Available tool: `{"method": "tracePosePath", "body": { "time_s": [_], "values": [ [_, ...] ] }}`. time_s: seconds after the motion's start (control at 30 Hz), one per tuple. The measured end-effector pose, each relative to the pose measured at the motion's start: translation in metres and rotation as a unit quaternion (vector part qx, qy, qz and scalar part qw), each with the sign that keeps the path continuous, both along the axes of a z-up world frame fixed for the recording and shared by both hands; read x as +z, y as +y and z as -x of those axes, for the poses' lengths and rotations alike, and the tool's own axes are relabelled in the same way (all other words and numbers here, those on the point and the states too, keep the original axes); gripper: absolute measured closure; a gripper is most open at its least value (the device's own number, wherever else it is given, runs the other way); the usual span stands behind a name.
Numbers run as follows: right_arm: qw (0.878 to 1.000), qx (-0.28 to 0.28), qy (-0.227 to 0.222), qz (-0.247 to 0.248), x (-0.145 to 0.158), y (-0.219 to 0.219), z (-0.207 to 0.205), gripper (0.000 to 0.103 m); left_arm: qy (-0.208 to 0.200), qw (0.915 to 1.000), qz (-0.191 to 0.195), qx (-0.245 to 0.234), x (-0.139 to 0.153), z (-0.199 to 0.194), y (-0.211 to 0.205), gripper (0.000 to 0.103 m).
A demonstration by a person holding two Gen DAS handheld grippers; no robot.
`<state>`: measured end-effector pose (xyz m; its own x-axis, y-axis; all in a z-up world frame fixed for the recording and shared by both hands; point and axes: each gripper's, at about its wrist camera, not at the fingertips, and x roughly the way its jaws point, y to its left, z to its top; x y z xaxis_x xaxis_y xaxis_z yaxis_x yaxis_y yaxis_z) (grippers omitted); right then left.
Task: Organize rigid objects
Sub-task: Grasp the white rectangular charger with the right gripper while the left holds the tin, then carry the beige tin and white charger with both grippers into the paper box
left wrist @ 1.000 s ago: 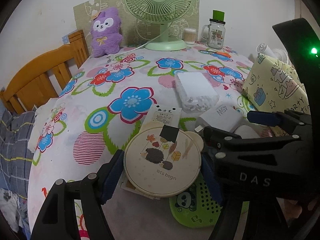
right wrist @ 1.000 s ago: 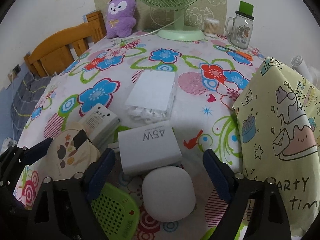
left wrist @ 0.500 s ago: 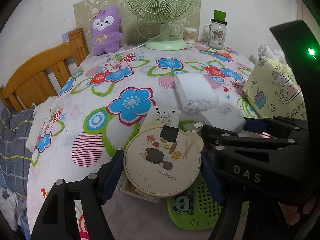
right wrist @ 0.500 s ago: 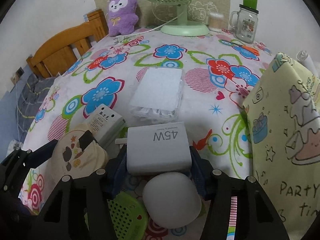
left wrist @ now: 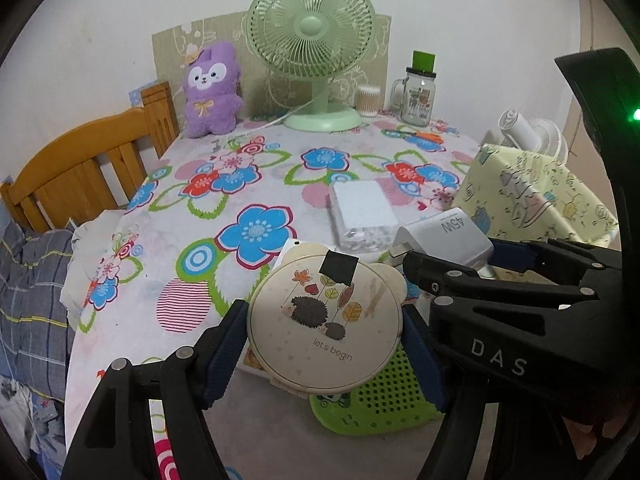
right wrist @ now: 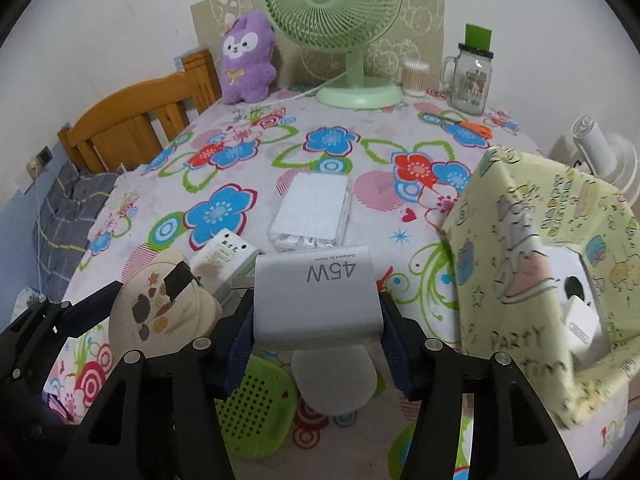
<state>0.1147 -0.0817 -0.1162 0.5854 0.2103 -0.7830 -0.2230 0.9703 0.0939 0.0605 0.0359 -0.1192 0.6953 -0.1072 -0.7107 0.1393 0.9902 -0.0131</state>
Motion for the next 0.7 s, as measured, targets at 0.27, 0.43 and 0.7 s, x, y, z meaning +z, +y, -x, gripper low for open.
{"method": "tracePosePath", "body": {
  "time_s": [0.27, 0.43, 0.7],
  "values": [
    [1.000, -0.007, -0.017, -0.002, 0.017, -0.009, 0.021, 0.043, -0.017, 0.9999, 0.001, 0.000, 0.014, 0.017, -0.008, 0.026],
    [0.999, -0.014, -0.030, 0.001, 0.027, -0.018, 0.034, 0.043, -0.026, 0.9997, 0.003, -0.001, 0.021, 0.027, -0.016, 0.026],
    [0.999, -0.024, -0.046, 0.003, 0.043, -0.036, 0.051, 0.043, -0.038, 0.9993, 0.002, -0.003, 0.032, 0.036, -0.033, 0.026]
  ]
}}
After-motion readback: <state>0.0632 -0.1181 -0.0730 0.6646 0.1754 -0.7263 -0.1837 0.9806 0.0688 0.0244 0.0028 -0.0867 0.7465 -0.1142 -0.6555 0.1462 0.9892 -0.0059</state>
